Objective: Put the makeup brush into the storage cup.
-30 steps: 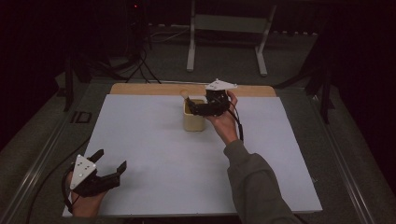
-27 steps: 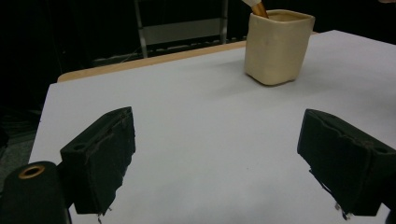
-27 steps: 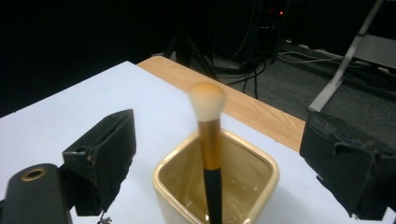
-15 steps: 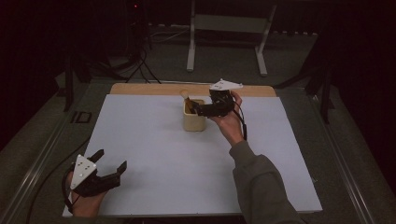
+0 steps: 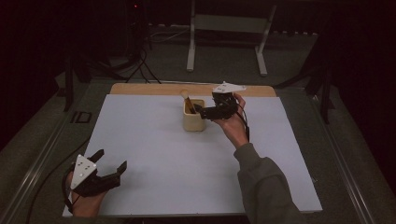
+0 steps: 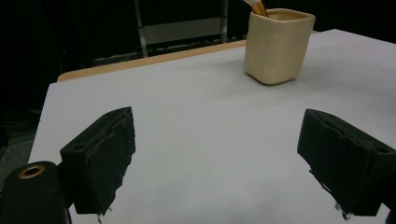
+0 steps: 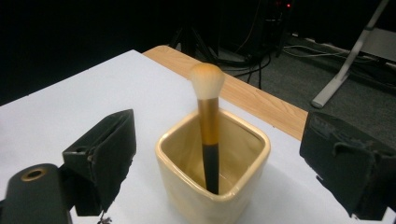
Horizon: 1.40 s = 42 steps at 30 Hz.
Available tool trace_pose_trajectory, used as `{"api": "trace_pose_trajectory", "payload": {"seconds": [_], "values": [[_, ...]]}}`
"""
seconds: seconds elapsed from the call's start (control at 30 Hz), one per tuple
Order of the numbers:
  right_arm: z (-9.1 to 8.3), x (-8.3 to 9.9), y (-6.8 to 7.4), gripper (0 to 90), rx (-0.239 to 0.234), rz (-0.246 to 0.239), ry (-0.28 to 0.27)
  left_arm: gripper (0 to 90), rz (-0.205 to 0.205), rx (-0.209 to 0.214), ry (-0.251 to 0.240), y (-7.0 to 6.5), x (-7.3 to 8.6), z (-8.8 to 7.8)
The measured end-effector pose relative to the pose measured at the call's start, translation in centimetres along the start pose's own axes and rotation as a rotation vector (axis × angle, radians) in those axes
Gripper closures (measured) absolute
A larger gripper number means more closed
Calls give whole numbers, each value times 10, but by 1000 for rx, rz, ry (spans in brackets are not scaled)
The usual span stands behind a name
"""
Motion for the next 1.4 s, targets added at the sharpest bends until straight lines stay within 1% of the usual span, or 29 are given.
{"api": "trace_pose_trajectory", "payload": {"seconds": [0.2, 0.33, 0.5, 1.03, 1.4], "values": [[-9, 6, -4, 107, 6, 2, -4, 121, 1, -1, 2, 0, 0, 0], [-13, 10, -7, 107, 4, 19, -10, 120, 1, -2, 3, 0, 0, 0], [-17, 14, -8, 107, 5, 16, -8, 120, -1, -2, 3, 0, 1, 1], [-31, 18, -7, 107, -2, 5, -21, 120, -2, -2, 6, 0, 1, 1], [-46, 26, -11, 107, -3, 13, -35, 120, -4, -3, 3, 0, 1, 1]]}}
Point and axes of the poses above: each handheld gripper's, and its own axes: z roughly forward along the jaws, x roughly out of its underside, y roughly to its left, the point moved 8 cm from there along z, roughly forward along the jaws, and after that the axes turned 9 degrees about -z, right-handed, at the moved point
